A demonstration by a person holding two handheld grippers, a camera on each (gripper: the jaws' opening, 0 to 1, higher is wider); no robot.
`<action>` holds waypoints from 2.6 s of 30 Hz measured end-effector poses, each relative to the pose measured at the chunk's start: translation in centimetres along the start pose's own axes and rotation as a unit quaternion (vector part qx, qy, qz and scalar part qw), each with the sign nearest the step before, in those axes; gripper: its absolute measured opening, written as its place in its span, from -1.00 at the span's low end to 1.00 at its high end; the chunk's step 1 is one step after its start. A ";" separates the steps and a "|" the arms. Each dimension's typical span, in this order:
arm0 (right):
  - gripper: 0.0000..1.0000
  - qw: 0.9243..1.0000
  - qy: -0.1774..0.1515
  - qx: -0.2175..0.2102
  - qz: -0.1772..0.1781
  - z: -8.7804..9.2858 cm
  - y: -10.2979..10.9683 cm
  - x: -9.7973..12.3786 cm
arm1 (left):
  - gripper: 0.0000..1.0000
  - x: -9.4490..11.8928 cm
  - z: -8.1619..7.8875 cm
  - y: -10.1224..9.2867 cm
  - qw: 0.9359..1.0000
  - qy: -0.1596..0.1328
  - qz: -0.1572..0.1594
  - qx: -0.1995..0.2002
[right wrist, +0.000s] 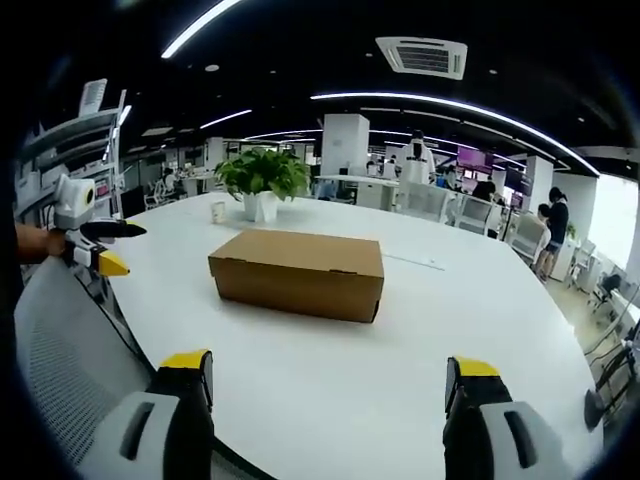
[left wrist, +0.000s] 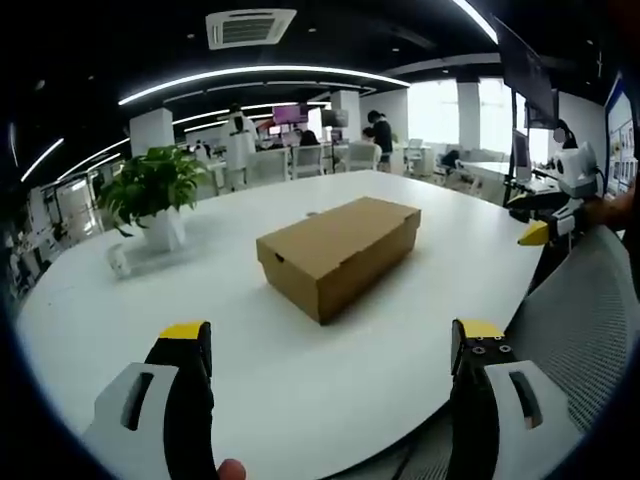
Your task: Operate the shoe box by opening the lid, removing the specified soft item, and placing it in the target area until the item is outside and the box remains undamaged.
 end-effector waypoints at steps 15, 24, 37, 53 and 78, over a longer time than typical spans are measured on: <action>0.95 1.000 0.000 -0.005 0.006 0.0 0.0 0.1 | 0.98 0.1 0.0 0.0 1.000 0.001 0.002 0.005; 0.95 1.000 0.003 -0.010 0.006 0.1 -0.1 0.1 | 0.98 0.2 -0.1 0.1 1.000 0.000 -0.001 0.005; 0.96 1.000 0.004 -0.012 0.004 0.1 -0.1 0.1 | 0.98 0.2 -0.2 0.2 1.000 -0.003 -0.009 0.008; 0.97 1.000 -0.003 -0.015 0.008 0.0 -0.2 0.2 | 0.98 0.3 -0.1 0.2 1.000 0.000 -0.011 0.002; 0.93 0.999 0.040 0.016 -0.012 -1.1 -0.5 -0.6 | 0.93 0.0 -1.3 1.0 1.000 0.002 -0.012 0.004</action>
Point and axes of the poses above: the point that each gripper's makers call its tool centre point, and the gripper's own axes: x roughly backward along the fingers, y roughly to its left, z roughly out of its underside, the point moved 9 cm from there along x, roughly backward along the fingers, and after that the axes turned 7 degrees about -z, right-handed, at the moved point
